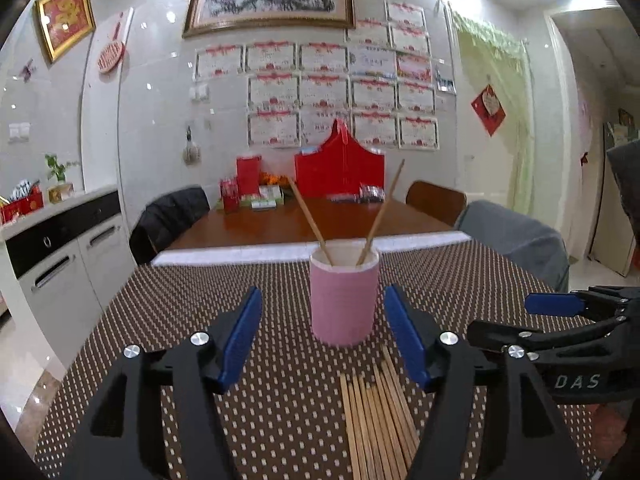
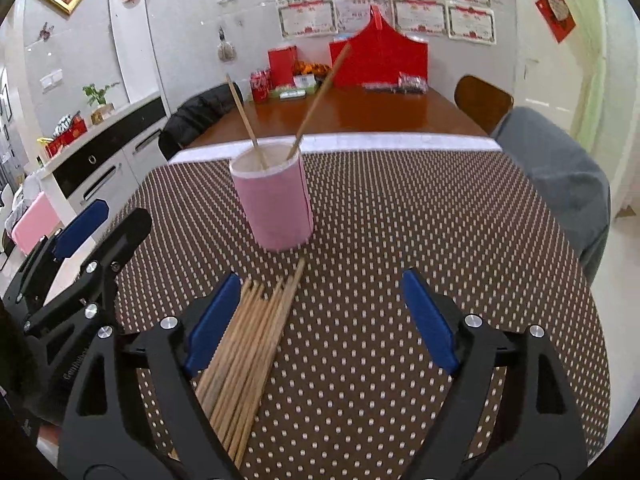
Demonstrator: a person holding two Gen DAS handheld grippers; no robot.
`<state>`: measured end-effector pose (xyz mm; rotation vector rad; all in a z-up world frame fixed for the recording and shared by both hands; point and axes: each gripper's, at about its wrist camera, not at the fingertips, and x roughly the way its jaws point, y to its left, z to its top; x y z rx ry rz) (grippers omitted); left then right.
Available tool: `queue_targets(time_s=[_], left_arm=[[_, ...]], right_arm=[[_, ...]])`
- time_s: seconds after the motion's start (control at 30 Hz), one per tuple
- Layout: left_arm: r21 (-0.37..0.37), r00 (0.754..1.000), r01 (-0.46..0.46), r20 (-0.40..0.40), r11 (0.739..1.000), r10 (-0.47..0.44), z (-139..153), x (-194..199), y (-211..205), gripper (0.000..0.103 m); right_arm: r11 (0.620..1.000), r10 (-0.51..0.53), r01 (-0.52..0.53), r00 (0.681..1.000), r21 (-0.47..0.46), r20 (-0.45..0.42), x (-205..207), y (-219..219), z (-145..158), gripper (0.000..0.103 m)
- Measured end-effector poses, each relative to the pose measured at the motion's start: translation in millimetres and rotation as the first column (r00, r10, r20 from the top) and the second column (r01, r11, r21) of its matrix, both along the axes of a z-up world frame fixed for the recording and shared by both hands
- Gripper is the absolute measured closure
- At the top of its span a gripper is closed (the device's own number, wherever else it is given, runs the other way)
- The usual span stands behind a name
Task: Organize utensils
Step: 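Move both open tools back over the chopstick pile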
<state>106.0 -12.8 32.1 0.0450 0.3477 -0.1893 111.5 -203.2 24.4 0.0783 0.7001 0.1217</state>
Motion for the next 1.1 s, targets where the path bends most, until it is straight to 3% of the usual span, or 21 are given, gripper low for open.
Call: queue_targets(time_s=[0.1, 0.33, 0.57, 0.67, 0.93, 1.1], left_arm=[[-0.011, 0.996, 0.019, -0.085, 1.0, -0.02, -10, 3, 3, 0.039], [0.013, 0.982, 0.027, -0.189, 1.0, -0.024, -36, 2, 10, 0.039], [-0.016, 0.937, 0.056, -0.346, 0.998, -0.058, -65, 8, 25, 0.04], [-0.05, 0.902, 0.047, -0.427, 0.998, -0.064, -80, 14, 36, 0.04], [-0.059, 0.883, 0.031, -0.466, 0.998, -0.054, -90, 18, 49, 0.04], [-0.063, 0.879, 0.041, -0.472, 0.997, -0.066, -90, 18, 49, 0.04]], right_arm=[[1.0, -0.011, 0.011, 0.999, 0.001, -0.051, 0, 0, -15, 0.02], [0.998, -0.058, 0.058, 0.988, -0.004, -0.146, 1, 0, -51, 0.02], [0.998, -0.064, 0.057, 0.978, -0.042, -0.197, 0, 11, -74, 0.02], [0.997, -0.056, 0.044, 0.975, -0.06, -0.215, 0, 18, -81, 0.02], [0.996, -0.044, 0.022, 0.969, -0.089, -0.244, 5, 36, -91, 0.02], [0.987, -0.079, 0.043, 0.971, -0.156, -0.226, 14, 45, -90, 0.02]])
